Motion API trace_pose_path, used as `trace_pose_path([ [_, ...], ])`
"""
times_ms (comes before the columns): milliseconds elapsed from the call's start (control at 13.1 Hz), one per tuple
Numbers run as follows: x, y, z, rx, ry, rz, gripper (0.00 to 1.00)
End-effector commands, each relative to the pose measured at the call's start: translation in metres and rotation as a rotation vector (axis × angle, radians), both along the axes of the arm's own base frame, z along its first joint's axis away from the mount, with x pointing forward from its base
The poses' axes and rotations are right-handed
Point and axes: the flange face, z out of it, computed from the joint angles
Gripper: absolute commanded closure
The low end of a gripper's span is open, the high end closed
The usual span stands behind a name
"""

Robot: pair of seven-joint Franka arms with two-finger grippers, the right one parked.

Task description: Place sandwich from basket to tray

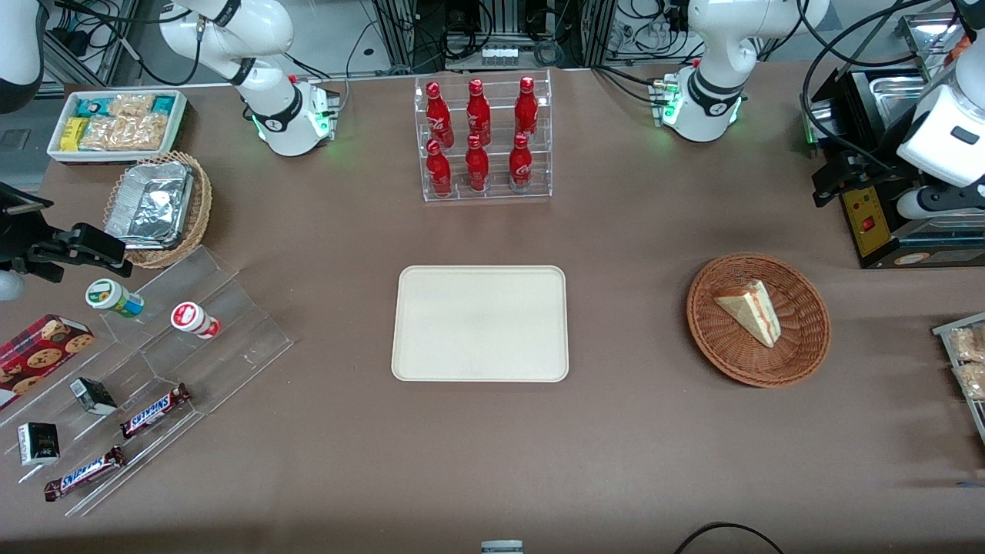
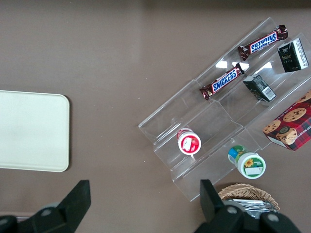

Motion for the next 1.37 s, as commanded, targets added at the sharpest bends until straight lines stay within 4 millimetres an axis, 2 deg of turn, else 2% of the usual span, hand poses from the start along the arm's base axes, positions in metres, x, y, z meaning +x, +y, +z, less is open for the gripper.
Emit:
trace_pose_path([
  [0,0.010,0.023,-0.010,0.006,-0.011,0.037,0.00],
  [153,0.014,0.033,-0.027,0.012,0.001,0.077,0.00],
  [305,0.016,0.057,-0.046,0.017,0.014,0.174,0.00],
  [687,0.031,0.083,-0.110,0.009,-0.010,0.318,0.00],
  [916,0.048,0.085,-0.169,0.046,0.036,0.481,0.00],
  [1145,0.043,0.083,-0.211,0.053,-0.003,0.625,0.00],
  [1298,0.045,0.080,-0.246,0.056,-0.015,0.674,0.00],
])
